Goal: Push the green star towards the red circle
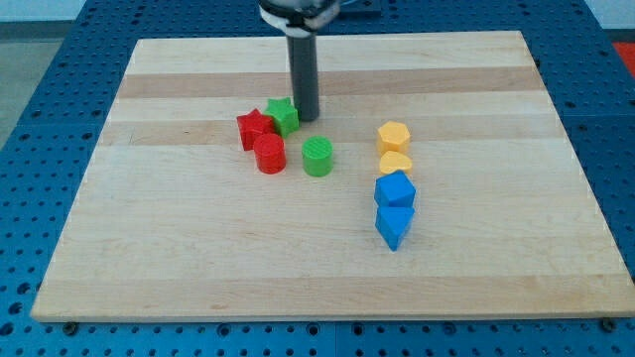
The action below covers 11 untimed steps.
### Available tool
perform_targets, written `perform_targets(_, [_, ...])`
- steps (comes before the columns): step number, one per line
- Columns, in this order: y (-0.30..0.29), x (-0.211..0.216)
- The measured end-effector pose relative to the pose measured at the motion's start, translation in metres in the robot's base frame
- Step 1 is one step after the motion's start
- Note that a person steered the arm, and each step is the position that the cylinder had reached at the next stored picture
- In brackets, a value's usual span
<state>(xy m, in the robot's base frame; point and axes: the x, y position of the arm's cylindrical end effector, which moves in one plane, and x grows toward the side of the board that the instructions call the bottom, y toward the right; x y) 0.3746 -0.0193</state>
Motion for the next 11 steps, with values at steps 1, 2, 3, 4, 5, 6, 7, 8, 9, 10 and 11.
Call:
perform_targets(1, [0.03,0.02])
perform_targets(2, [0.027,-0.05])
perform_targets(3, [-0.005,-0.099])
perform_targets(4, [-0.053,-0.103])
perform_targets(5, [-0.073,-0.091])
perform_targets(6, [-0.061,-0.062])
perform_targets(7, [-0.047,-0.044])
perform_targets(8, [-0.035,-0.022])
perform_targets(9, [-0.021,0.01])
perform_targets(10, [-0.007,0.038])
perform_targets(11, [0.005,0.0])
